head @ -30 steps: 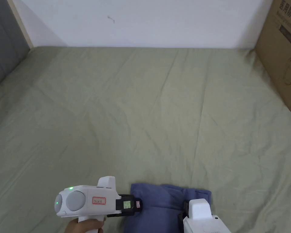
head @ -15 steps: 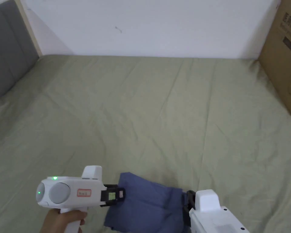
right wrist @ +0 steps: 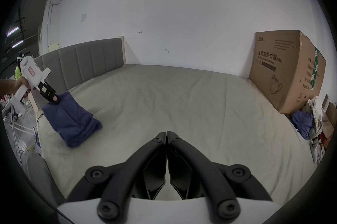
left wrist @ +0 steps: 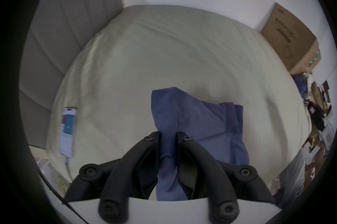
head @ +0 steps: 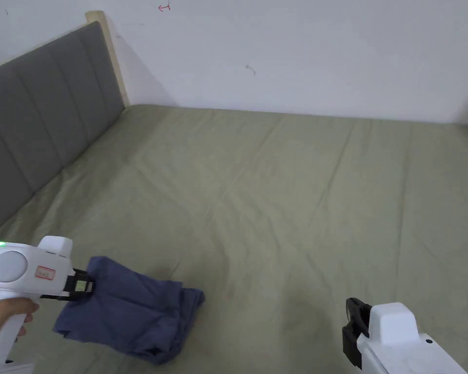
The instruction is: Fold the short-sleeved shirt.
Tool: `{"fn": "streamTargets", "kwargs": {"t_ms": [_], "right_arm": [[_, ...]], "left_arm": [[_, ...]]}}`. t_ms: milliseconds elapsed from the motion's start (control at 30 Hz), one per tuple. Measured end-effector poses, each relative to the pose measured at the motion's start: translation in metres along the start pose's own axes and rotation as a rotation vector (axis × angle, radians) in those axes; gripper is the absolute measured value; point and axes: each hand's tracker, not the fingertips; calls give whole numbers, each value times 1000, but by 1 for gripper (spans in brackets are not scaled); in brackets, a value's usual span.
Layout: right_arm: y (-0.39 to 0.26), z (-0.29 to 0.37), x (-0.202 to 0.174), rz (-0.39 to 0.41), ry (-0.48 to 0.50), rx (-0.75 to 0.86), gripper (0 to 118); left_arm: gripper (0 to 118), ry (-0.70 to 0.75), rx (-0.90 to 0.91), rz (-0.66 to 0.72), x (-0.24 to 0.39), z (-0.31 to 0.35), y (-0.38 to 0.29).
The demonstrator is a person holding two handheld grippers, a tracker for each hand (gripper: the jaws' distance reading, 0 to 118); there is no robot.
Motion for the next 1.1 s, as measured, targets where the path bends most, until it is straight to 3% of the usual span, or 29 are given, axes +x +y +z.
{"fn": "streamTargets", "kwargs": {"t_ms": [267, 567, 633, 667, 700, 767, 1100], "right_arm": [[2, -19, -2, 28, -5, -25, 0], [-2, -22, 11, 18, -40, -52, 0], [0, -18, 14, 17, -42, -44, 0], [2, -15, 16, 11, -43, -37, 0], [4, -12, 17, 4, -43, -30, 0], [9, -4, 20, -2, -47, -10, 0], [58, 63, 42, -25, -68, 154, 0]], "left_arm": [[15, 48, -54, 55, -41, -19, 7], [17, 68, -78, 74, -30, -30, 8], [31, 71, -67, 102, -32, -24, 10], [46, 72, -55, 108, -31, -19, 10], [69, 74, -37, 120, -27, -13, 10], [87, 83, 3, 118, -22, -1, 11], [87, 80, 232, 87, 48, 84, 15]]}}
